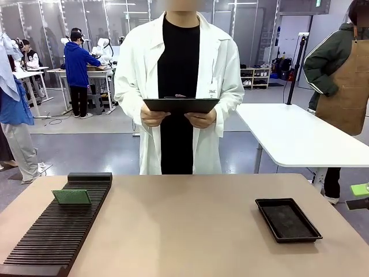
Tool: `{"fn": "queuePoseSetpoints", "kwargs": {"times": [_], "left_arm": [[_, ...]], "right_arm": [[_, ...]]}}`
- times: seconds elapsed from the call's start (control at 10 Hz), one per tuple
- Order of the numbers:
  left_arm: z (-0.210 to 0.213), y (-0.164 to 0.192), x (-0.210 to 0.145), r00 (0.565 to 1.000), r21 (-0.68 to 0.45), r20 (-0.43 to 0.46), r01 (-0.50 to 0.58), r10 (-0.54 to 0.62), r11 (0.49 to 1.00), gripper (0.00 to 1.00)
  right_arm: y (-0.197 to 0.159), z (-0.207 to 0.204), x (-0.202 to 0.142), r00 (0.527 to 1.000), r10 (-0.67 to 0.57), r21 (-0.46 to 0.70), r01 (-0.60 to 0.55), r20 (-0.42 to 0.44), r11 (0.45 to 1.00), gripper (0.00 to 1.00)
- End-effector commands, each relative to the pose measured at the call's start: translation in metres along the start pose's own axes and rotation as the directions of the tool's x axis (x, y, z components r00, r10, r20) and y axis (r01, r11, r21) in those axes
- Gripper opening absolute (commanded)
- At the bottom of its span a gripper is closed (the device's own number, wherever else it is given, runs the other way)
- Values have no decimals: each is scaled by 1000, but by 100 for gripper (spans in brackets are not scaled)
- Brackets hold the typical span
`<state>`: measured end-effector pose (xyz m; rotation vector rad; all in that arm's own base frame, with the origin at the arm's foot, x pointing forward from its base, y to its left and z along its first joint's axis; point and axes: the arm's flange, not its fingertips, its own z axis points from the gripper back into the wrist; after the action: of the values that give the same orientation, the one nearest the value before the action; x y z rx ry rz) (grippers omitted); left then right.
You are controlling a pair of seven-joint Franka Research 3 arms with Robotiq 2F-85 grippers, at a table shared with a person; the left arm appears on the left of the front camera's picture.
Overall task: Inspect the PCB.
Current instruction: Pick up the Blank PCB and present it to the human.
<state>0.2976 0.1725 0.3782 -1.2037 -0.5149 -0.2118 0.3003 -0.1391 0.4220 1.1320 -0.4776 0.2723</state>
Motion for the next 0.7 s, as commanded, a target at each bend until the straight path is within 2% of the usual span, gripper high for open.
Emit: {"fn": "queuePoseSetpoints", "kwargs": {"times": [0.0, 0.1, 0.2, 0.3, 0.5, 0.6], "left_arm": [[0, 0, 0, 1000, 0, 0, 0, 0, 1000, 100], [0, -26, 11, 998, 42, -10, 62, -62, 997, 100], [-3, -50, 25, 988, 195, -83, 141, -127, 971, 100], [-8, -70, 40, 976, 247, -120, 208, -183, 946, 100], [-28, -104, 78, 921, 376, -267, 371, -284, 849, 100], [-46, -123, 102, 862, 451, -364, 495, -354, 742, 100]], "right_arm": [[1, 0, 2, 1000, 22, 11, -23, 8, 1000, 100], [1, 0, 2, 1000, 22, 11, -23, 8, 1000, 100], [1, 0, 2, 1000, 22, 11, -23, 8, 1000, 100], [1, 0, 2, 1000, 22, 11, -23, 8, 1000, 100], [1, 0, 2, 1000, 22, 11, -23, 8, 1000, 100], [1, 0, 2, 1000, 22, 11, -23, 8, 1000, 100]]}}
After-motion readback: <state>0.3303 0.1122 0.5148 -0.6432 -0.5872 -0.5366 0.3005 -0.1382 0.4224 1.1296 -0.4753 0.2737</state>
